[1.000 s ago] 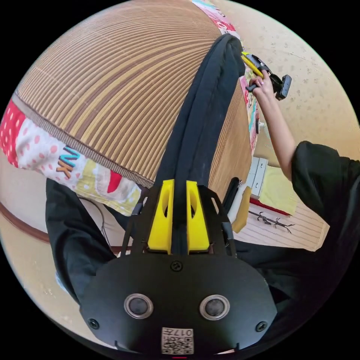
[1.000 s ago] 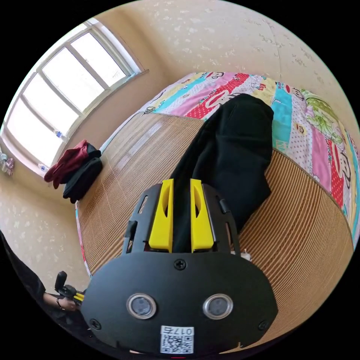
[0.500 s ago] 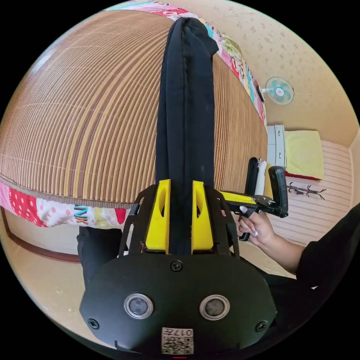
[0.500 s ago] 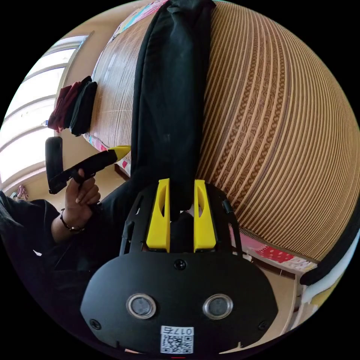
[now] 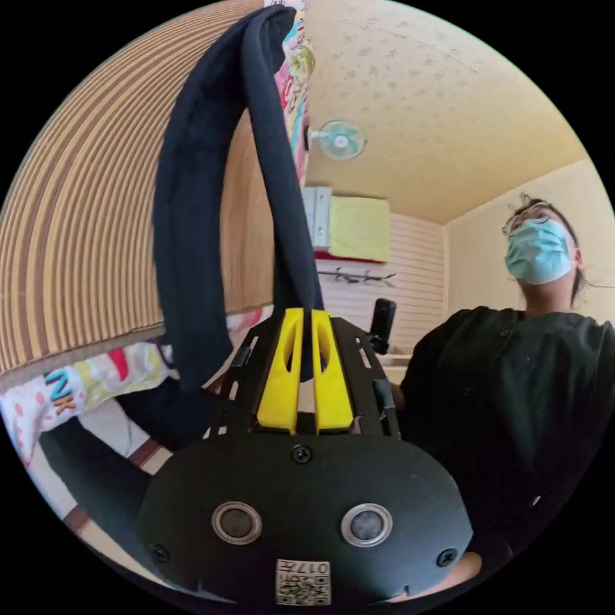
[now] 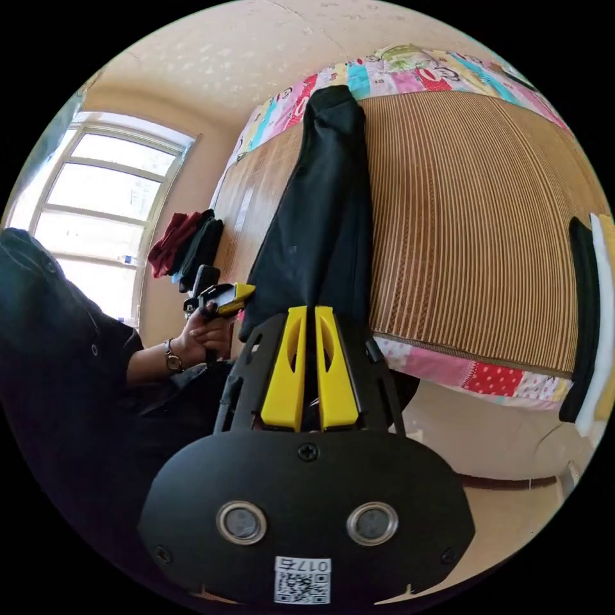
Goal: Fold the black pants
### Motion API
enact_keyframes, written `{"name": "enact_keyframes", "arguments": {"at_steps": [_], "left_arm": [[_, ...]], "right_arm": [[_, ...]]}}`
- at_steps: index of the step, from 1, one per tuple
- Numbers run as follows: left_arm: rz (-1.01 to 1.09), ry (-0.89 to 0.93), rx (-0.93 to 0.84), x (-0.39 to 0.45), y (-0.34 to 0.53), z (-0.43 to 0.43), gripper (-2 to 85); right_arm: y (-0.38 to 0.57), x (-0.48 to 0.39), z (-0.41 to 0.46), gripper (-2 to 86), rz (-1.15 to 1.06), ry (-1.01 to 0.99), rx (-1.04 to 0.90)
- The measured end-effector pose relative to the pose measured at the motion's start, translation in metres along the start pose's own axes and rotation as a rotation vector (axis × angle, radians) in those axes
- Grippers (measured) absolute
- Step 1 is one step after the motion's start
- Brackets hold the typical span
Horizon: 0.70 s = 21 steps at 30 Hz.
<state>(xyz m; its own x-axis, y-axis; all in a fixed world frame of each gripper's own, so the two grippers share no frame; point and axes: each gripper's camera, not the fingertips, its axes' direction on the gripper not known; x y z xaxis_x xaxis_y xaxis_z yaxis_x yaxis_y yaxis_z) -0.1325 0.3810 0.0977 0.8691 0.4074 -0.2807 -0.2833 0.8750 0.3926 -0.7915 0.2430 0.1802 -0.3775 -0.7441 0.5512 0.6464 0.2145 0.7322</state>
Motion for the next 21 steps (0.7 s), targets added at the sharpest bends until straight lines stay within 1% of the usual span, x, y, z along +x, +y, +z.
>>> {"name": "enact_keyframes", "arguments": {"at_steps": [1,2,4,5,7,10,12,13,14,15,17,21], "left_arm": [[-0.032,-0.058,-0.047,-0.009,0.001,0.006,1.1],[-0.11,-0.149,-0.1,-0.026,0.003,0.014,1.0],[-0.157,-0.201,-0.11,-0.037,0.006,0.021,1.2],[-0.158,-0.243,-0.11,-0.037,0.007,0.024,1.4],[-0.138,-0.239,-0.109,-0.031,0.008,0.026,1.8],[-0.107,-0.251,-0.11,-0.021,0.013,0.024,2.5],[-0.127,-0.296,-0.098,-0.019,0.016,0.016,4.0],[-0.134,-0.309,-0.083,-0.017,0.016,0.012,4.4],[-0.127,-0.31,-0.003,-0.01,0.017,-0.001,4.9],[-0.073,-0.265,0.106,0.002,0.015,-0.016,5.1],[-0.02,-0.255,0.203,0.016,0.007,-0.028,5.4],[0.011,-0.446,0.292,0.037,-0.028,-0.014,8.4]], "right_arm": [[0.01,0.011,0.026,2.9,0.016,0.037,-0.077],[0.02,0.023,0.053,2.9,0.043,0.059,-0.16],[0.029,0.037,0.08,2.9,0.095,0.035,-0.208],[0.033,0.042,0.091,2.9,0.114,0.051,-0.213],[0.035,0.047,0.099,3.1,0.108,0.096,-0.213],[0.04,0.061,0.099,3.4,0.148,0.056,-0.217],[0.043,0.075,0.096,3.8,0.205,0.049,-0.231],[0.042,0.085,0.09,4.2,0.237,0.044,-0.214],[0.038,0.093,0.081,4.8,0.234,0.017,-0.174],[0.036,0.097,0.076,5.0,0.227,0.006,-0.153],[0.023,0.114,0.064,5.9,0.216,0.003,-0.109],[0.0,0.129,0.064,6.3,0.189,0.012,-0.034]]}}
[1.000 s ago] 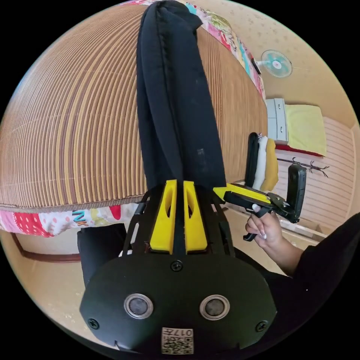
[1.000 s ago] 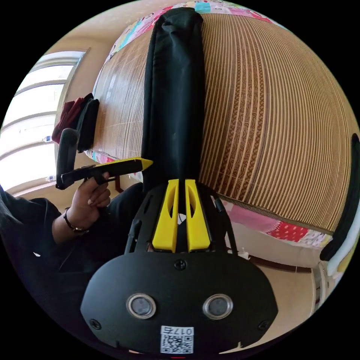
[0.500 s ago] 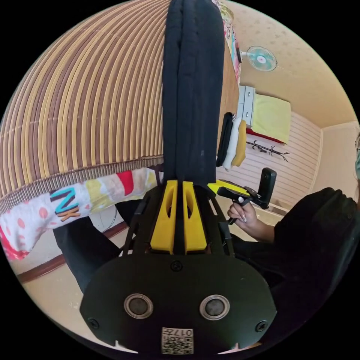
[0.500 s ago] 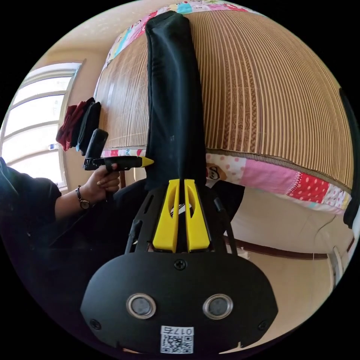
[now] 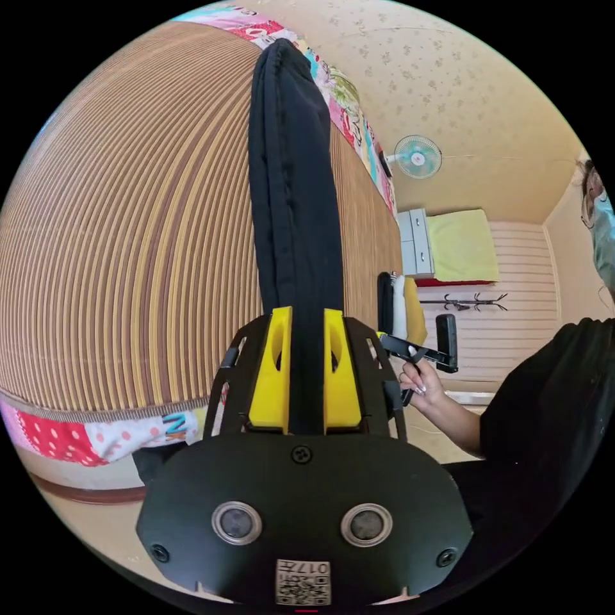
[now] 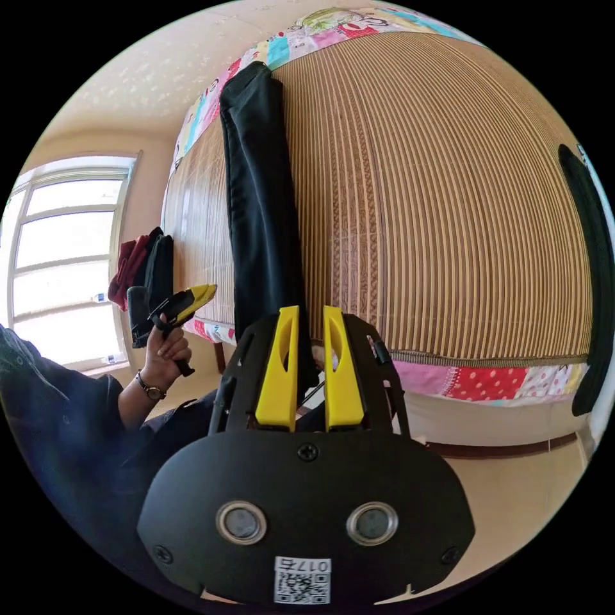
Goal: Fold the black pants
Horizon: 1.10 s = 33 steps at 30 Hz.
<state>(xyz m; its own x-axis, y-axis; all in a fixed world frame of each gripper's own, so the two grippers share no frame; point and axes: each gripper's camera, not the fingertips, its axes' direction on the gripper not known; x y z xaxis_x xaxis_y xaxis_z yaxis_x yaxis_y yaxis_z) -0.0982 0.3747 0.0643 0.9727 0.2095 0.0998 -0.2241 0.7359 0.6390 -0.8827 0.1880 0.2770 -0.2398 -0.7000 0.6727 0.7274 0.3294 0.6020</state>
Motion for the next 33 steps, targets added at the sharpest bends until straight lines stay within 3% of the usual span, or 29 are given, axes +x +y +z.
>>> {"name": "enact_keyframes", "arguments": {"at_steps": [3,8,13,16,19,25,30,33], "left_arm": [[0.013,-0.059,-0.003,0.013,-0.007,0.028,10.2],[-0.059,-0.122,0.023,0.02,0.036,0.045,8.4],[-0.036,-0.171,-0.035,0.022,0.045,0.041,6.3],[-0.034,-0.125,-0.072,0.012,0.042,0.04,5.2],[-0.064,-0.031,-0.095,-0.007,0.039,0.039,4.0],[0.002,0.191,-0.047,-0.021,0.042,0.008,2.5],[-0.083,0.192,-0.066,-0.046,0.043,-0.002,2.4],[-0.092,0.186,-0.102,-0.047,0.037,-0.004,3.3]], "right_arm": [[-0.035,-0.013,0.005,6.4,-0.067,-0.031,0.095],[-0.098,-0.098,0.036,7.0,-0.437,-0.014,0.251],[-0.15,-0.143,0.104,7.7,-0.542,0.086,0.229],[-0.162,-0.146,0.138,6.1,-0.45,0.238,0.207],[-0.152,-0.139,0.146,4.3,-0.386,0.235,0.261],[-0.116,-0.159,0.117,3.2,-0.519,0.272,0.473],[-0.133,-0.149,0.167,3.3,-0.6,0.277,0.259],[-0.151,-0.138,0.149,3.5,-0.53,0.152,0.215]]}}
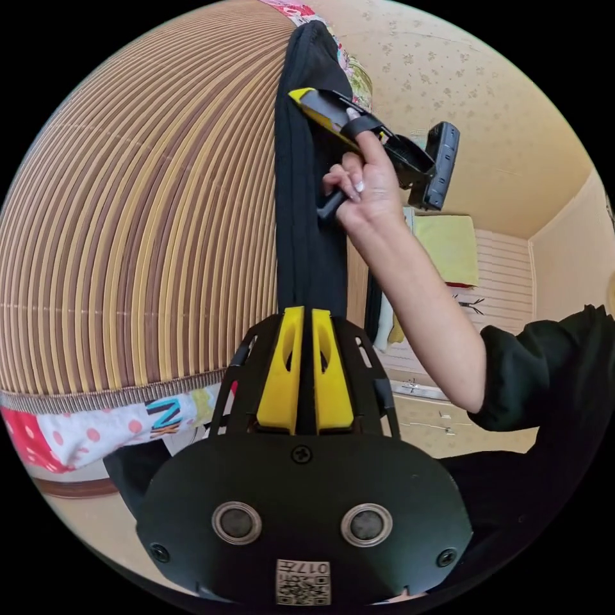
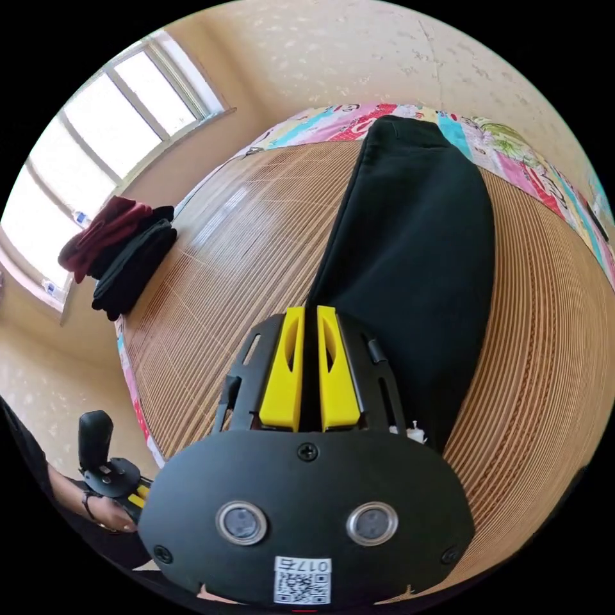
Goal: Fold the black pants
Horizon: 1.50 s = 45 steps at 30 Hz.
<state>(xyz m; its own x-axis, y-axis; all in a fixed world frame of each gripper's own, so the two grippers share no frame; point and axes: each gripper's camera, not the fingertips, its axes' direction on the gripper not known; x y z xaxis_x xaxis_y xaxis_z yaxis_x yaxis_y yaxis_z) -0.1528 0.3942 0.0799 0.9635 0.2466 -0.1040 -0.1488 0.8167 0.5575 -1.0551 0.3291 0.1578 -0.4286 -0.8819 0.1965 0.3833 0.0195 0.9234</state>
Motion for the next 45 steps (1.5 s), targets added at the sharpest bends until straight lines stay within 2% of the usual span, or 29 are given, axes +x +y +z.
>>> {"name": "enact_keyframes", "arguments": {"at_steps": [2,6,9,11,16,18,20,22,25,27,34,36,38,41,45], "left_arm": [[0.002,-0.004,-0.006,0.004,-0.001,-0.003,3.9],[0.004,-0.013,-0.009,0.01,0.001,-0.007,5.1],[-0.007,-0.034,-0.008,0.013,0.004,-0.008,5.1],[-0.011,-0.054,-0.016,0.015,0.005,-0.007,5.0],[-0.02,-0.099,-0.035,0.02,0.003,-0.01,3.9],[-0.001,-0.071,-0.048,0.024,0.001,-0.014,3.6],[0.063,-0.03,-0.061,0.032,0.0,-0.015,3.5],[0.08,0.003,-0.067,0.035,-0.001,-0.015,3.5],[0.029,-0.033,-0.097,0.033,-0.001,-0.003,3.3],[0.028,-0.075,-0.105,0.039,-0.004,-0.001,3.6],[-0.004,0.001,0.007,0.04,-0.007,-0.029,5.6],[0.022,-0.024,0.007,0.048,-0.013,-0.03,6.6],[0.056,-0.075,-0.048,0.058,-0.015,-0.019,6.7],[0.079,-0.188,-0.135,0.071,-0.005,0.008,6.5],[0.079,-0.236,-0.09,0.087,0.019,0.014,5.4]], "right_arm": [[-0.001,0.021,-0.035,4.1,0.051,-0.102,0.058],[0.025,0.059,-0.096,5.7,0.188,-0.003,0.164],[0.06,0.09,-0.11,7.0,0.26,0.031,0.069],[0.093,0.099,-0.106,7.3,0.279,-0.027,-0.044],[0.144,0.072,-0.101,4.6,0.152,-0.144,-0.233],[0.154,0.067,-0.116,3.7,0.136,-0.145,-0.193],[0.157,0.085,-0.142,3.0,0.214,-0.291,-0.106],[0.16,0.098,-0.154,2.8,0.26,-0.31,-0.072],[0.165,0.104,-0.138,2.8,0.25,-0.151,-0.189],[0.161,0.109,-0.128,3.0,0.264,-0.183,-0.252],[0.157,0.141,-0.142,6.1,0.355,-0.388,-0.188],[0.157,0.148,-0.146,7.0,0.393,-0.396,-0.164],[0.143,0.15,-0.164,7.6,0.435,-0.325,-0.061],[0.097,0.127,-0.184,8.2,0.322,-0.187,0.045],[0.029,0.079,-0.153,9.3,0.083,-0.198,0.021]]}}
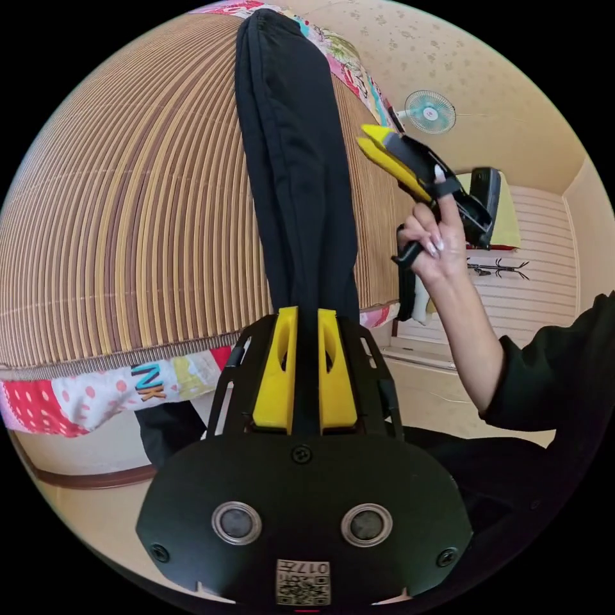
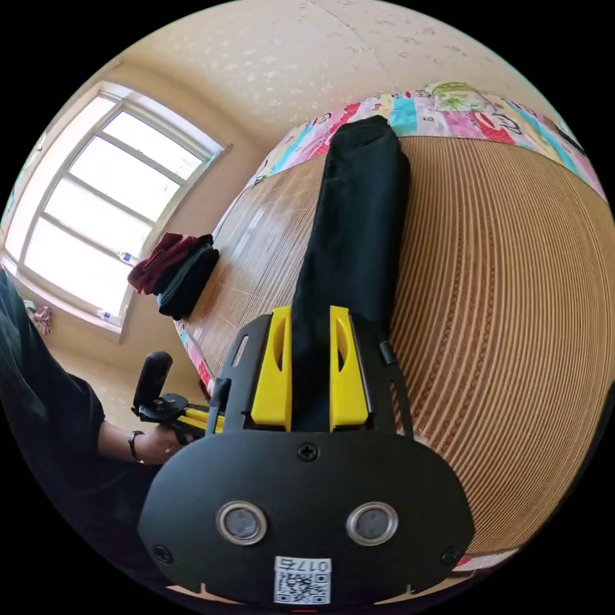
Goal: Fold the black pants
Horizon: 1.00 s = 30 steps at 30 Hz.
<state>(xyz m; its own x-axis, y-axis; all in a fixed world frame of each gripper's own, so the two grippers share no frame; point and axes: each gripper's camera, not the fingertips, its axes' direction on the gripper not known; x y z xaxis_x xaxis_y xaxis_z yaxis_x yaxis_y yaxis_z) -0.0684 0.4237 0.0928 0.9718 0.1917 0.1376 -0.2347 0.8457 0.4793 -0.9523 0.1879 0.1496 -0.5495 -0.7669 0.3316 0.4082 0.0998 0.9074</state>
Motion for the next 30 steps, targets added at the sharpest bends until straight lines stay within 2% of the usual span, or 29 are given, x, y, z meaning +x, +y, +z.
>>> {"name": "enact_keyframes", "arguments": {"at_steps": [2,4,7,9,12,14,16,20,23,30], "left_arm": [[-0.012,0.028,-0.005,0.002,0.006,0.001,4.7],[-0.018,0.052,-0.001,0.004,0.01,-0.002,4.1],[0.011,0.145,0.014,0.008,0.012,-0.01,3.4],[-0.004,0.156,-0.007,0.004,0.013,-0.005,3.4],[-0.047,0.111,-0.051,-0.008,0.007,0.006,4.0],[-0.043,0.16,-0.069,-0.011,0.0,0.004,4.9],[-0.032,0.163,-0.023,-0.009,-0.003,-0.009,6.7],[-0.083,0.24,0.135,-0.024,-0.024,-0.047,9.5],[-0.084,0.198,0.174,-0.028,-0.06,-0.057,11.7],[0.072,0.099,0.281,0.015,-0.149,-0.068,12.2]], "right_arm": [[-0.032,-0.015,0.059,9.4,-0.057,0.049,-0.157],[-0.045,-0.01,0.092,8.1,0.031,0.094,-0.247],[-0.052,-0.019,0.075,5.0,0.027,-0.014,-0.127],[-0.045,-0.03,0.065,4.5,-0.037,0.013,-0.081],[-0.03,-0.02,0.078,4.7,-0.024,0.014,-0.18],[-0.026,0.002,0.061,5.6,0.063,-0.168,-0.138],[-0.027,0.015,0.038,7.0,0.107,-0.216,-0.087],[-0.025,0.052,-0.014,9.3,0.215,-0.144,-0.007],[-0.019,0.082,-0.033,9.8,0.321,-0.149,0.042],[-0.034,0.083,-0.03,10.4,0.374,-0.122,0.03]]}}
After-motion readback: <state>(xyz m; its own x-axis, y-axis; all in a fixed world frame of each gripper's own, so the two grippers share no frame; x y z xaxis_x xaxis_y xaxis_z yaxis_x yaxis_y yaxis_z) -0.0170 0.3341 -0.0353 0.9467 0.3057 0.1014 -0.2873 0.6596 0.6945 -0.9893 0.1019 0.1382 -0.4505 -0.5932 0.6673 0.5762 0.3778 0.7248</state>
